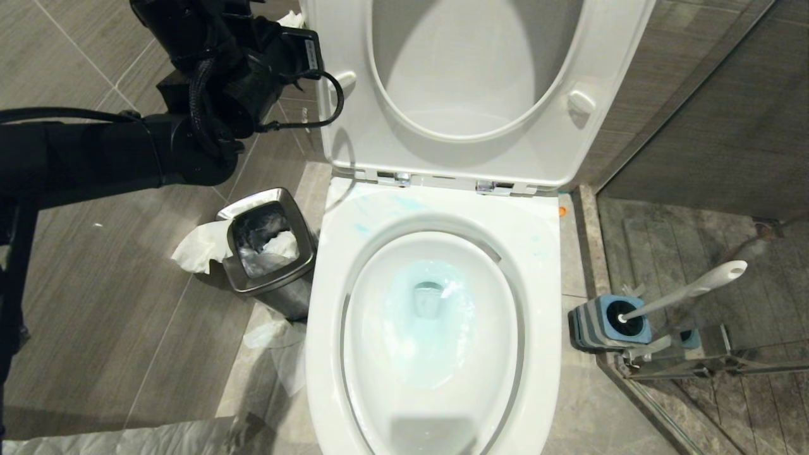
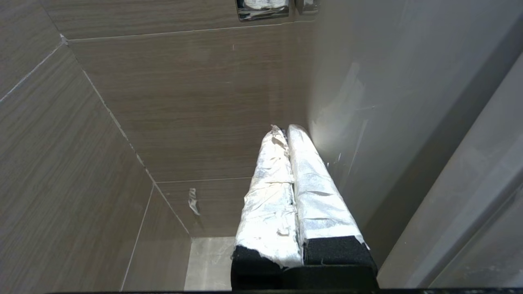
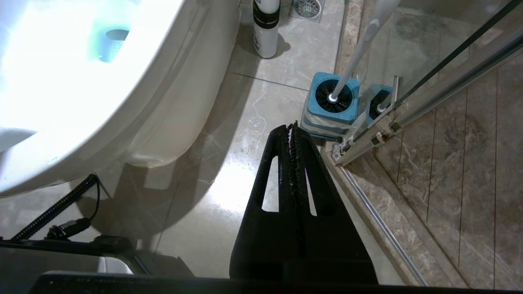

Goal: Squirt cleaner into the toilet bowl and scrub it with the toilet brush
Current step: Flush the toilet

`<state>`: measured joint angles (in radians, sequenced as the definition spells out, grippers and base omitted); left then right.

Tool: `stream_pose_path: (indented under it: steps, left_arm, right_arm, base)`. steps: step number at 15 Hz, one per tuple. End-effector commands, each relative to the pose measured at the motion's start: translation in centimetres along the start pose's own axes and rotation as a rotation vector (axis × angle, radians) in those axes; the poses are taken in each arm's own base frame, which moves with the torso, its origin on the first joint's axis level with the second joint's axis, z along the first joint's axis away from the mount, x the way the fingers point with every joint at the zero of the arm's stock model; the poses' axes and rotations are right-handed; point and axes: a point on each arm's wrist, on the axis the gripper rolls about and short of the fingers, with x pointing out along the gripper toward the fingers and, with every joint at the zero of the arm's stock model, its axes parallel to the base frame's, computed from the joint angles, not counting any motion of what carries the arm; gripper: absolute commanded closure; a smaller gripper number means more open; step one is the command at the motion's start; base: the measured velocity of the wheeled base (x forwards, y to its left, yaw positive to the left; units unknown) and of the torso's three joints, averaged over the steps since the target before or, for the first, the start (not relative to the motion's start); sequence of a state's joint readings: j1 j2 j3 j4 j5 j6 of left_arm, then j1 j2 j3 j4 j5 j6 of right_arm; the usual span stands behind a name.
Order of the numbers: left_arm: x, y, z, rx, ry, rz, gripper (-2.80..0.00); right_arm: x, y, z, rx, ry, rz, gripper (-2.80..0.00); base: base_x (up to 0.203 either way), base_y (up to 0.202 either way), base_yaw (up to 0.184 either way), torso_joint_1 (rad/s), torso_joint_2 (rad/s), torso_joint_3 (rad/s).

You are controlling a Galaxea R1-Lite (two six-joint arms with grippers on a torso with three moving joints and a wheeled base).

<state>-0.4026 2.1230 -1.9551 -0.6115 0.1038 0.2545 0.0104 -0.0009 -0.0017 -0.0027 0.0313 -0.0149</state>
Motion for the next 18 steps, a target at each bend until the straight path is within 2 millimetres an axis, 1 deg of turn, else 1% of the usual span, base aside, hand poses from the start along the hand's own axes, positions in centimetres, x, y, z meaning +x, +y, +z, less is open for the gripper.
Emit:
stream_pose_path:
  steps: [1, 5, 7, 9, 13, 15, 18]
  left_arm:
    - [0.1, 0.0, -0.4, 0.005, 0.005, 0.001, 0.0]
    - [0.0, 0.4, 0.1, 0.006, -0.005, 0.009, 0.0]
    - [-0.2, 1.2, 0.9, 0.026, -0.017, 0.024, 0.0]
    - [-0.5, 2.1, 1.9, 0.037, -0.034, 0.044, 0.0]
    - [-1.5, 5.3, 4.7, 0.089, -0.089, 0.122, 0.0]
    - [-1.9, 6.6, 5.8, 0.1, -0.11, 0.151, 0.0]
    - [-2.5, 7.4, 7.0, 0.113, -0.135, 0.172, 0.0]
  right_arm:
    - [0.0, 0.0, 0.0, 0.0, 0.001, 0.001, 0.0]
    - [0.0, 0.0, 0.0, 0.0, 0.001, 0.001, 0.0]
    - [0.0, 0.0, 0.0, 0.0, 0.001, 0.001, 0.0]
    - [0.0, 0.0, 0.0, 0.0, 0.001, 0.001, 0.0]
    - [0.0, 0.0, 0.0, 0.0, 0.001, 0.001, 0.0]
    - [0.0, 0.0, 0.0, 0.0, 0.001, 0.001, 0.0]
    - [0.0, 0.0, 0.0, 0.0, 0.001, 0.001, 0.0]
  base:
    - [0.0, 0.0, 0.0, 0.0, 0.0, 0.0]
    - [0.0, 0.0, 0.0, 0.0, 0.0, 0.0]
    - [0.0, 0.0, 0.0, 0.0, 0.0, 0.0]
    - [0.0, 0.0, 0.0, 0.0, 0.0, 0.0]
    - [0.0, 0.0, 0.0, 0.0, 0.0, 0.0]
    - [0.0, 0.0, 0.0, 0.0, 0.0, 0.0]
    - [0.0, 0.0, 0.0, 0.0, 0.0, 0.0]
